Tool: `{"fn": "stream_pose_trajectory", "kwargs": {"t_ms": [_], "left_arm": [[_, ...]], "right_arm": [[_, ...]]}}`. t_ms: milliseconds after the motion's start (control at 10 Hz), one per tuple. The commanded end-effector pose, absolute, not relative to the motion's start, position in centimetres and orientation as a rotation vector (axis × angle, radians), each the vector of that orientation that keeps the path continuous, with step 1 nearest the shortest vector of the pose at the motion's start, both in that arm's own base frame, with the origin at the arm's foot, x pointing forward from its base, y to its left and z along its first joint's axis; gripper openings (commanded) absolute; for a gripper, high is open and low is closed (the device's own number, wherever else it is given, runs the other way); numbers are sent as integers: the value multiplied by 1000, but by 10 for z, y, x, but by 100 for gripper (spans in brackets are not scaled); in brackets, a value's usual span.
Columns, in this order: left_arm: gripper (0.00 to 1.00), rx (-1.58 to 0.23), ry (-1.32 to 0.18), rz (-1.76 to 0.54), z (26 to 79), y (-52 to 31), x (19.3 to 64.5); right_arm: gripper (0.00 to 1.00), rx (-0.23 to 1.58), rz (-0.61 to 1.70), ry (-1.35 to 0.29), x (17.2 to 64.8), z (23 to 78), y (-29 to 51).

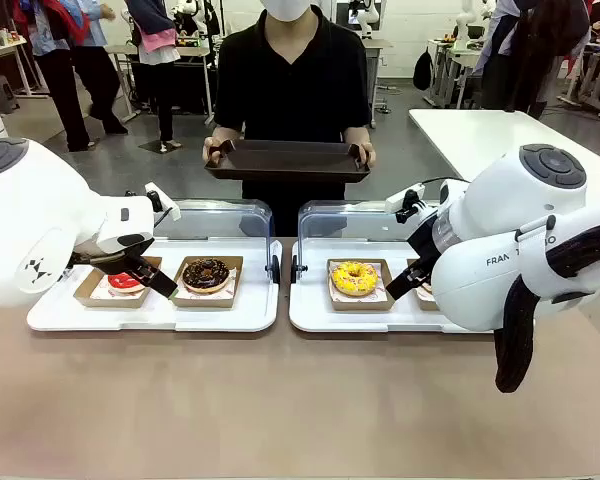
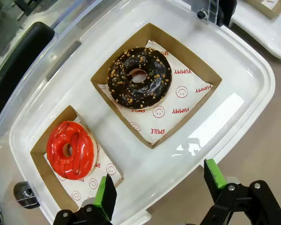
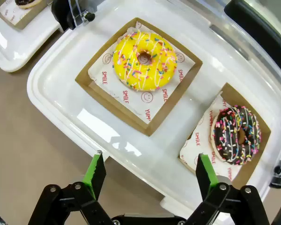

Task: Provide the desired donut to the person.
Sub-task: Pick up and lift the Paper togo box containing the Donut pointed at by the person.

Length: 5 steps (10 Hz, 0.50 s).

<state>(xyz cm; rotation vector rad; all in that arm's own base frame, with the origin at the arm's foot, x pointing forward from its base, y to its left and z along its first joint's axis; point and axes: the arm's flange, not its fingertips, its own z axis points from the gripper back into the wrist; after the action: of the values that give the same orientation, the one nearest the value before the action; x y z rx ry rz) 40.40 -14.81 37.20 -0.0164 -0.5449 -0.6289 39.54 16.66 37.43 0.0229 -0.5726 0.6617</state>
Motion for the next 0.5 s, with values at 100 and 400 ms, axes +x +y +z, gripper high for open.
{"fn": "stream_pose_trajectory", "kwargs": {"t_ms": [100, 400], "left_arm": [[100, -16, -545, -629, 372, -148, 404], [100, -16, -545, -629, 372, -148, 404]], "right_arm": [[100, 23, 662, -573, 395, 374, 167], [100, 23, 662, -573, 395, 374, 167]]}}
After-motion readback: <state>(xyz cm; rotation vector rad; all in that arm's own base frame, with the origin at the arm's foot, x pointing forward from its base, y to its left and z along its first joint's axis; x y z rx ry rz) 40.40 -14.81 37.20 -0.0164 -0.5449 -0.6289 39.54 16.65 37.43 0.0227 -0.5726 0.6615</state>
